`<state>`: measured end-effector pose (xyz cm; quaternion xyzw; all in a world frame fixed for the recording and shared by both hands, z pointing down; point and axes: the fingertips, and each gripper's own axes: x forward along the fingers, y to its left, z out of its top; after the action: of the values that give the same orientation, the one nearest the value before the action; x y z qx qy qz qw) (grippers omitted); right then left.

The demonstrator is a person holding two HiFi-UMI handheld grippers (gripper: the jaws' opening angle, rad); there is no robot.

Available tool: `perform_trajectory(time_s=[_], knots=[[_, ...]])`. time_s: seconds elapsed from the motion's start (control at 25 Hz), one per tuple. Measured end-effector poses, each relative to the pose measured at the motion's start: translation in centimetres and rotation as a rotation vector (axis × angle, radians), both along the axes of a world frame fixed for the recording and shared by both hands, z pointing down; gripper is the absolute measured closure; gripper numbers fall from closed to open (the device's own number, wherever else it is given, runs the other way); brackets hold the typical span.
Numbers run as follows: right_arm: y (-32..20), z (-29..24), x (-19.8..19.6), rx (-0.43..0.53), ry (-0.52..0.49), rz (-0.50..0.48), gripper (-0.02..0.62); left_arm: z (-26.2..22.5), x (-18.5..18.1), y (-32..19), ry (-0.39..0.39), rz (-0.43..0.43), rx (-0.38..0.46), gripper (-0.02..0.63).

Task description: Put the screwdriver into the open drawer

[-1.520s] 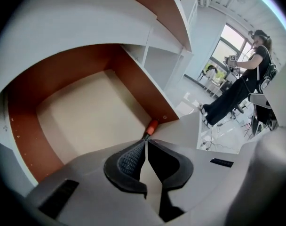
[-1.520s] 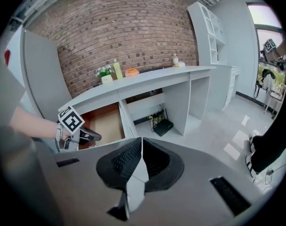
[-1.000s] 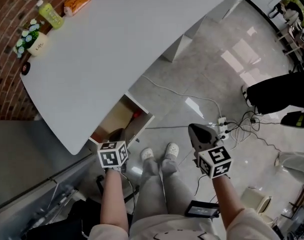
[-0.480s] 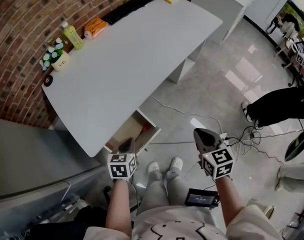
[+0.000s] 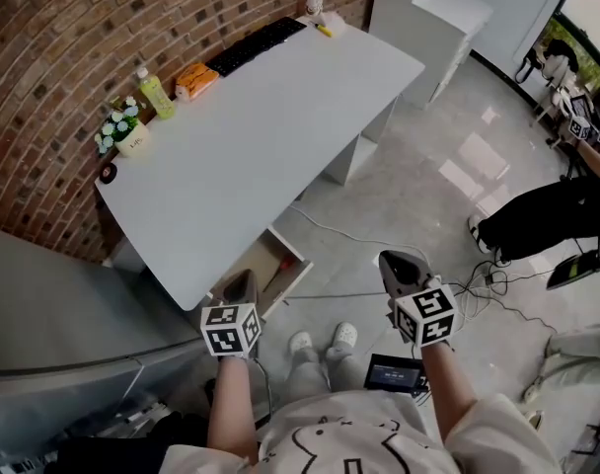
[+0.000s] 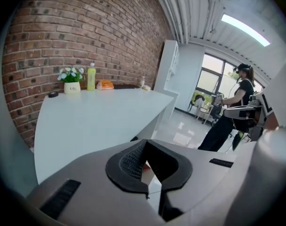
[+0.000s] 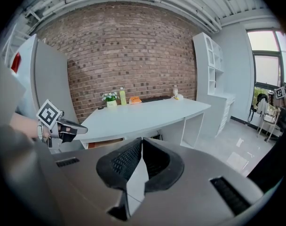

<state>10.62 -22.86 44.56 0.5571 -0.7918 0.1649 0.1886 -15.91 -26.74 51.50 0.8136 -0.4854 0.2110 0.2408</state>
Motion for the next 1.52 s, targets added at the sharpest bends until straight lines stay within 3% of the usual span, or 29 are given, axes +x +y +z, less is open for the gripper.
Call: perform_trajectory(time_s=[0.44,0.72,0.88,1.16,1.52], knots=[[0.2,-8.2,1.2,0.187,-0.035,0.062,0.574,-10.8,2.1,-0.6,0.034,0.026,0.244,0.595],[1.3,-13.3,0.7,0.341,0.078,0.033,0.575,-16.9,3.2,-0.2,0.116,0.055,0.392,0.595],[1.5,-16.1,0.6,0.419,0.094,0.025,0.575,-20.0,3.2,-0.1,0.147,0.045,0.451,0.595],[1.8,-18.1,0.7,0.478,0.078,0.02,0.575,-24.3,3.0,0.0,0.117,0.042,0.575,0.595],[2.3,-19.5,-0.4,0.534,0.073,0.0,0.577,-26.2,3.0,0.7,0.115,0.051,0.649,0.595]])
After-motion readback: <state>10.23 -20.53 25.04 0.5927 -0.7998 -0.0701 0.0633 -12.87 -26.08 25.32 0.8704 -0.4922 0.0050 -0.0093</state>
